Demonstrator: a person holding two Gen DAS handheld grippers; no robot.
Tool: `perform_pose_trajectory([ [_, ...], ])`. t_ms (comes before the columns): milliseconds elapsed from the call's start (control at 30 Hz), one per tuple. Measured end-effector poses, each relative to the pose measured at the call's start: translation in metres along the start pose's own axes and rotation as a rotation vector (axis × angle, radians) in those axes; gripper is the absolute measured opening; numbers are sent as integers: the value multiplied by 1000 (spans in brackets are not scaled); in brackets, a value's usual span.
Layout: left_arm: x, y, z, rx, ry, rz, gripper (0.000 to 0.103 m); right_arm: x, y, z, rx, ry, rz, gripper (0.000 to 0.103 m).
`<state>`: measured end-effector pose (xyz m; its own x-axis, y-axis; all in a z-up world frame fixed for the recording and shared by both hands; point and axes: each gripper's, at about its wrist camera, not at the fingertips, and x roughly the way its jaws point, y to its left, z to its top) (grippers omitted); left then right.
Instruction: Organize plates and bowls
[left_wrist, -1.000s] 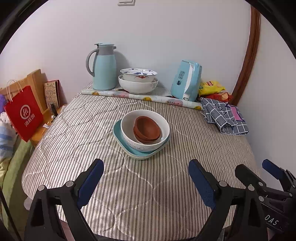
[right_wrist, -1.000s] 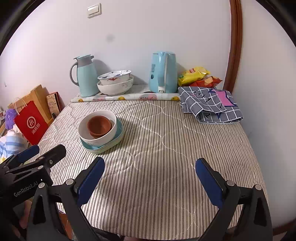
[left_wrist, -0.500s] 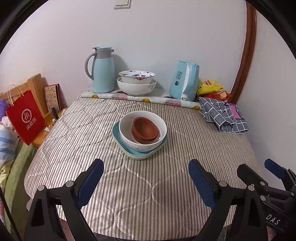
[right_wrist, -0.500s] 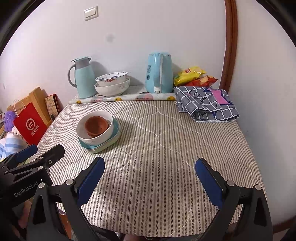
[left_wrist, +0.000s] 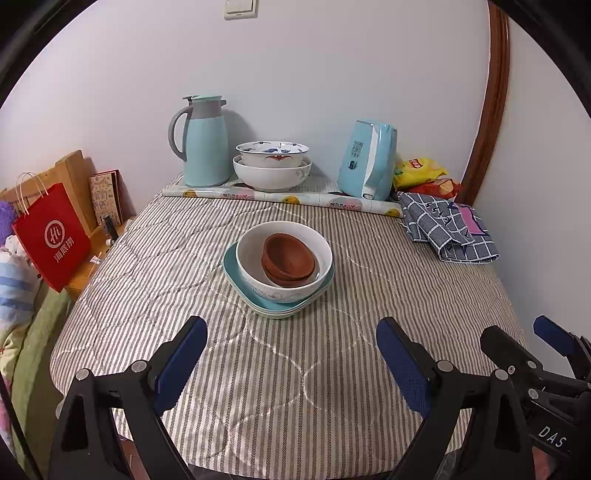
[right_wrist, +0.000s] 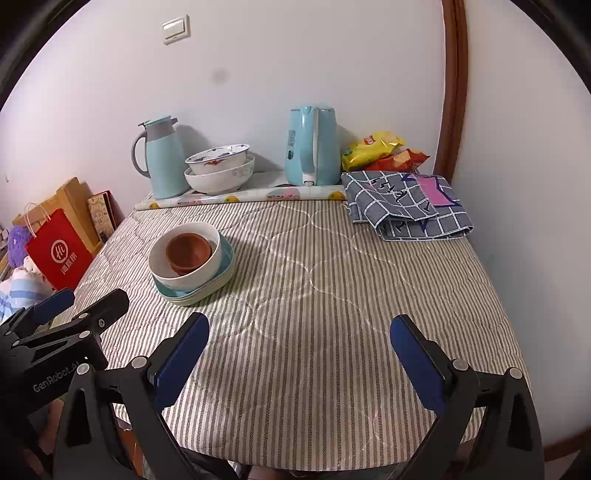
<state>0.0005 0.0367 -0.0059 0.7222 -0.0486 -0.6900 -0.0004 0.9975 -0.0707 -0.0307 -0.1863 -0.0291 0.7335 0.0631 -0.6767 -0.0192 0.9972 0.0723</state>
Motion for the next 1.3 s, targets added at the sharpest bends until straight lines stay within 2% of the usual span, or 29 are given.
perform_pose_trajectory([
  [1300, -5, -4, 1, 15, -8, 0, 93, 0, -2, 0, 1, 2, -11, 98],
])
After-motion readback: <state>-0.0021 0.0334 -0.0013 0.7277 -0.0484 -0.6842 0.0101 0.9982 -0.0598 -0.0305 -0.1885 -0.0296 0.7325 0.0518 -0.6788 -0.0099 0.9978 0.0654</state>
